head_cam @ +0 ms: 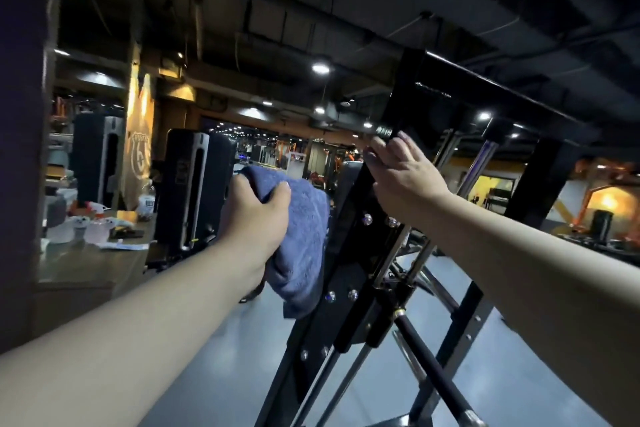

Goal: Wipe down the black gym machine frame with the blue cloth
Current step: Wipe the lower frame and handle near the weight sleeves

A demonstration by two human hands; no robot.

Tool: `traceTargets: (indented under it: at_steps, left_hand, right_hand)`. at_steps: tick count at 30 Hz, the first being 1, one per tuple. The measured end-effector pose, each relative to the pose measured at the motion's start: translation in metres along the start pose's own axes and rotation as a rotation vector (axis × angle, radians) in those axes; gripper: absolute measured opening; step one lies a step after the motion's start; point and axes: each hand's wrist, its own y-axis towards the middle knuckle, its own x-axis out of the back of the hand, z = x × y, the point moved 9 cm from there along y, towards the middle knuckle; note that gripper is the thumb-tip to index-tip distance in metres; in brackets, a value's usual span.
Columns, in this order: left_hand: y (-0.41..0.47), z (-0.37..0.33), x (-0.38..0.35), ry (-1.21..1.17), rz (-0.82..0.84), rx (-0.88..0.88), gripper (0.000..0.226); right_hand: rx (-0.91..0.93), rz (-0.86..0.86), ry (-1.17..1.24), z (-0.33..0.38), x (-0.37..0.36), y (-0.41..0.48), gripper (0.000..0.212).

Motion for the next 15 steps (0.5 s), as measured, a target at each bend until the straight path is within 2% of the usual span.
traceTargets:
  at_steps: [3,6,9,11,15]
  left_hand:
    - [0.007,-0.004,-0.004,-0.041,0.020,-0.021,0.038]
    - [0.009,-0.012,-0.013,-0.059,0.061,-0.051,0.037]
    - [0.009,-0.024,-0.032,-0.091,0.112,-0.112,0.036]
    - [0.013,-0.032,-0.053,-0.102,0.167,-0.139,0.038]
    - [0.024,-0.034,-0.113,-0.156,0.324,-0.161,0.043]
  right_hand:
    - [-0.025,0.024,-0.078,-0.008,0.004,0.007,0.048]
    - [-0.117,0.000,-0.100,-0.021,0.007,0.007,0.062]
    - [-0.061,-0.018,-0.118,-0.023,0.008,0.010,0.055]
    - [-0.017,-0.106,-0.152,-0.022,0.013,0.011,0.048]
    - [0.046,-0.155,-0.167,-0.023,0.017,0.013,0.059]
